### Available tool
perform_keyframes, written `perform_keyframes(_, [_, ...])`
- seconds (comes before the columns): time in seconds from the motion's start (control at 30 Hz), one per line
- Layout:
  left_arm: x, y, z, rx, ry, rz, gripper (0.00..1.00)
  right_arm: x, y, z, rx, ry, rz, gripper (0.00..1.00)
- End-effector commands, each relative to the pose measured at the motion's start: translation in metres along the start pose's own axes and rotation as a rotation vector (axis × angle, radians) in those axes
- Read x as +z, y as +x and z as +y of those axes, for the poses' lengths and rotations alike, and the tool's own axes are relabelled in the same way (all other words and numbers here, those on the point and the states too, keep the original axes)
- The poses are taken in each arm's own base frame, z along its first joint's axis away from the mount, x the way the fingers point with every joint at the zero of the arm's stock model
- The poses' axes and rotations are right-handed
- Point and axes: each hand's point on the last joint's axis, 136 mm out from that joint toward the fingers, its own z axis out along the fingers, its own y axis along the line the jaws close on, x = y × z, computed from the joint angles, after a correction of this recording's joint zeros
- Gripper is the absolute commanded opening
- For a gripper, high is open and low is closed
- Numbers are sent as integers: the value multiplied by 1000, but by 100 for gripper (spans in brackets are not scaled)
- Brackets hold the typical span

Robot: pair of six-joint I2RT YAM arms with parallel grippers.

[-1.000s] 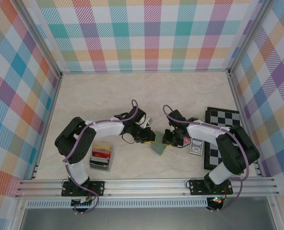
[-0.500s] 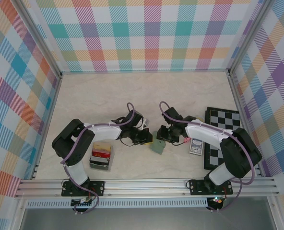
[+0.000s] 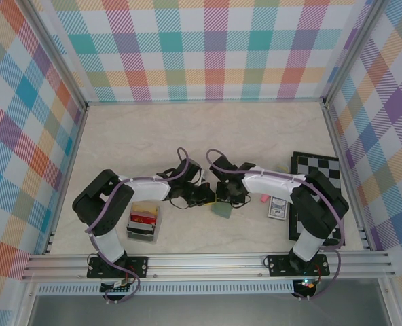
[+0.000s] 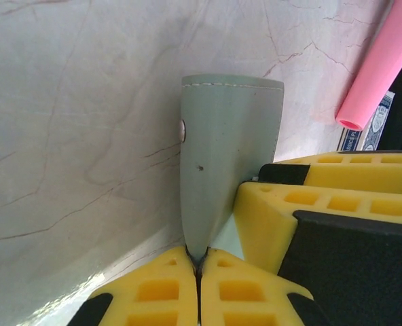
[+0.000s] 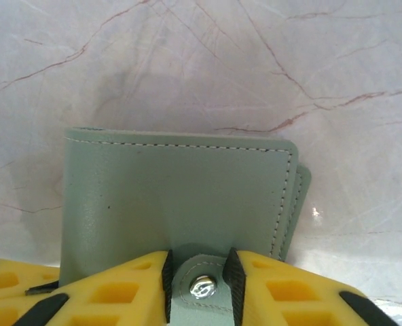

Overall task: Put the credit cards into the card holder
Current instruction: Open the button on the card holder.

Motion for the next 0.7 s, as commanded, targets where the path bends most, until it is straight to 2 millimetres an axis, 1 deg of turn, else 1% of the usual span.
perform_keyframes(0.0, [-9, -2, -6, 14, -8, -51, 2, 7, 16, -44, -18, 208, 31, 22])
perform_keyframes(0.07, [-11, -2, 0, 4, -28, -64, 1, 3, 17, -50, -16, 215, 19, 17])
perform_keyframes(0.17, [-11, -1, 8, -10, -55, -78, 0, -6, 16, -57, -17, 228, -4, 12])
perform_keyframes(0.3, [-10, 2, 18, -34, -71, -85, 0, -14, 20, -63, -12, 221, -17, 9])
perform_keyframes(0.4, [-9, 4, 21, -43, -74, -85, 0, -14, 23, -68, -6, 227, -13, 11])
perform_keyframes(0.53, [-10, 5, 20, -41, -70, -82, 0, -10, 25, -72, -1, 233, -5, 15])
perform_keyframes(0.67, [-12, 7, 21, -41, -73, -79, 1, -4, 27, -71, -8, 231, 10, 18])
